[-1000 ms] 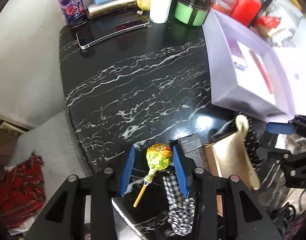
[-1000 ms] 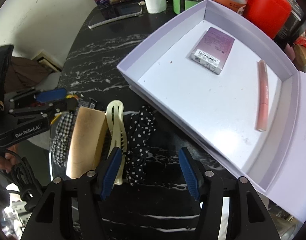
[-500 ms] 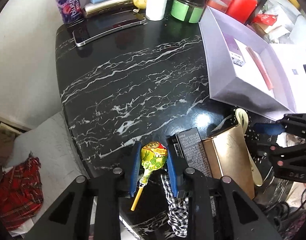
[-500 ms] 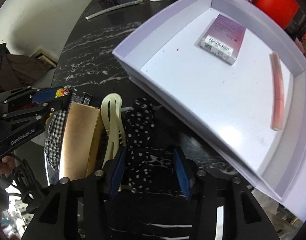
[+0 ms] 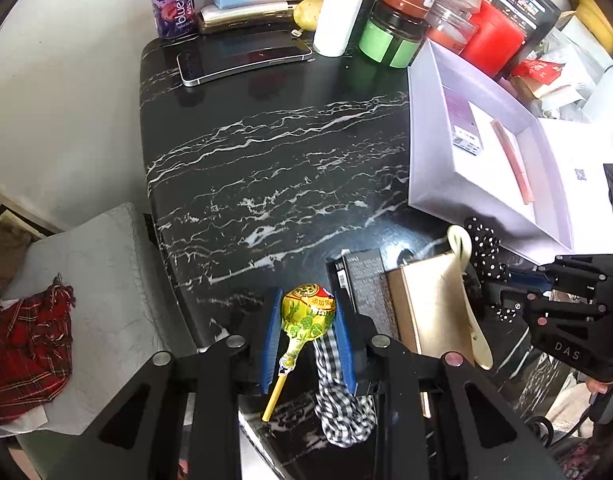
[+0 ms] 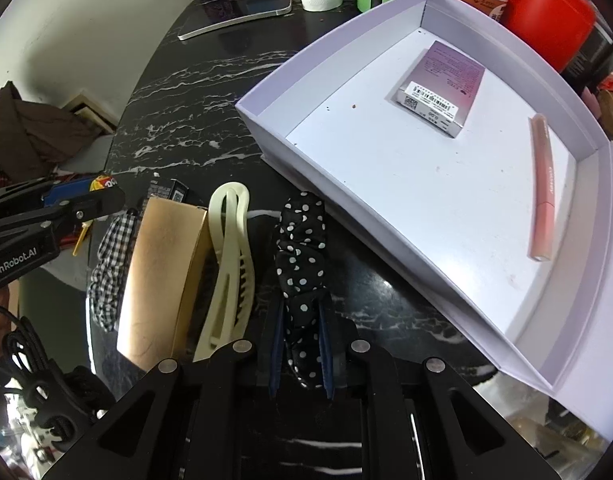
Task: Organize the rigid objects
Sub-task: 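Lift the lollipop and polka-dot scrunchie and carry both over the gift box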
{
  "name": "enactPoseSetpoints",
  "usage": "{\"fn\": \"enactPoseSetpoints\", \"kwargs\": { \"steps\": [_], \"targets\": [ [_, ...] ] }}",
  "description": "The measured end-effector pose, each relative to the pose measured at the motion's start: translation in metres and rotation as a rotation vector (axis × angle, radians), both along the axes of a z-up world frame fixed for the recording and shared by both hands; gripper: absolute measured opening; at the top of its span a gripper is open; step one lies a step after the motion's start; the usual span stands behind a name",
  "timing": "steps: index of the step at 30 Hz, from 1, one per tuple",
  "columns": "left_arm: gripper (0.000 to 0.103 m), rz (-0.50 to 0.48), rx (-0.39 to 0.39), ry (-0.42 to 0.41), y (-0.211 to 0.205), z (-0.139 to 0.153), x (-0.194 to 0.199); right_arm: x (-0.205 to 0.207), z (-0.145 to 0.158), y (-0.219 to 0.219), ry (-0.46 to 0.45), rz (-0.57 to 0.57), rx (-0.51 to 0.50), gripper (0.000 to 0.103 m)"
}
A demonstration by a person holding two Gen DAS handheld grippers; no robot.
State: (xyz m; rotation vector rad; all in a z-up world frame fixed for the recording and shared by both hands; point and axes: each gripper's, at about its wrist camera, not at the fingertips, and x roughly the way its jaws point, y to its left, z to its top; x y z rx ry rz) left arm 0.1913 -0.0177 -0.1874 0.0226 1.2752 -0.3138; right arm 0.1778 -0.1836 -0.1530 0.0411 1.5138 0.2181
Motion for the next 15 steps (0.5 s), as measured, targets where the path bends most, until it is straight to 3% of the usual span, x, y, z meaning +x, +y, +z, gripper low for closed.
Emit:
{"fn": "enactPoseSetpoints", "kwargs": {
  "steps": [15],
  "targets": [
    [0.026,0.049,-0.024,-0.037,0.001,0.045,-0.038,-0.024,0.040,0.016,-0.050,0.032,0.012,0.016]
  ]
}}
